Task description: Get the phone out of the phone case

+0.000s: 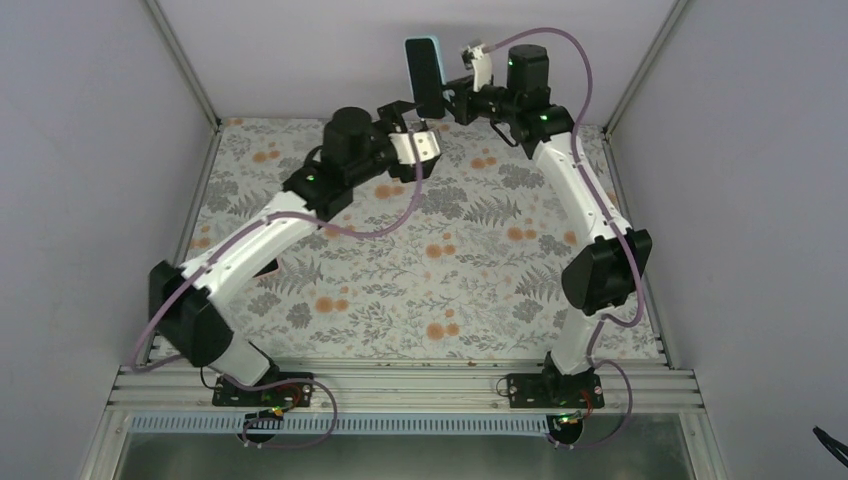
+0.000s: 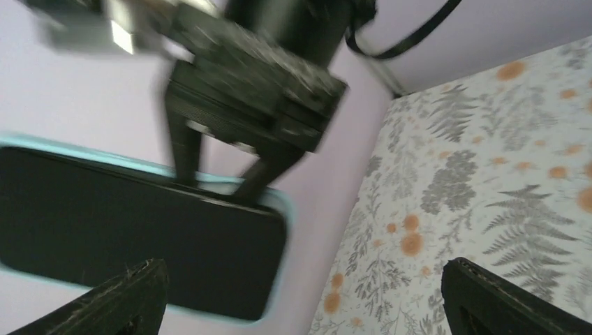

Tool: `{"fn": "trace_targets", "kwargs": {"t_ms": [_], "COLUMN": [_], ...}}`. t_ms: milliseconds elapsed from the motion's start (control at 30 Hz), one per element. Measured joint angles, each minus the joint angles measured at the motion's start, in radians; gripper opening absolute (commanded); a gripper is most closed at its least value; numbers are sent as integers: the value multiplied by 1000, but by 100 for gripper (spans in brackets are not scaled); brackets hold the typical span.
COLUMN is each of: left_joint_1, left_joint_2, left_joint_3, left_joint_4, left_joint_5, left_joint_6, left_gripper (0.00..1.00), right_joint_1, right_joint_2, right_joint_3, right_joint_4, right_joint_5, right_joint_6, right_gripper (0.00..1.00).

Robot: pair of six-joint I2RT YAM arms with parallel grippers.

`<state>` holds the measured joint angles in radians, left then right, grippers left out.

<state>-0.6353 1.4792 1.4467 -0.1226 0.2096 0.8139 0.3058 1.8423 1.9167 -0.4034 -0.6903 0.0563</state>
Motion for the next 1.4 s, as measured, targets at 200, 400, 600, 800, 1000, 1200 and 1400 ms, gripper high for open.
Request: {"fn": "trace_targets", "kwargs": {"t_ms": [200, 400, 600, 800, 1000, 1200, 1400], "left_joint_1": [-14, 0, 6, 6, 3, -20, -47], "left_joint_2": [121, 122, 135, 153, 152, 153, 182], "left_joint_3": [4, 53, 54, 53, 23, -17, -171], "left_joint_4": [183, 290, 327, 328, 390, 451, 853], "left_joint_5": [-158, -214, -230, -243, -303, -381, -483], "left_joint_6": [-55, -108, -134, -134, -140, -89, 153], "left_gripper": [88, 86, 84, 83, 66, 33, 43], "right_joint_1": [64, 73, 76, 82, 92, 95, 108], "right_joint_2": [12, 16, 24, 26, 26, 24, 2], "right_joint_3": [120, 124, 124, 124, 124, 96, 60], "right_joint_4": [41, 43, 42, 42, 51, 117, 180], "right_joint_5": [70, 73, 71, 69, 76, 99, 112], "right_joint_6": [48, 52, 51, 55, 60, 66, 84], "right_gripper": [3, 3, 3, 3, 3, 3, 3]}}
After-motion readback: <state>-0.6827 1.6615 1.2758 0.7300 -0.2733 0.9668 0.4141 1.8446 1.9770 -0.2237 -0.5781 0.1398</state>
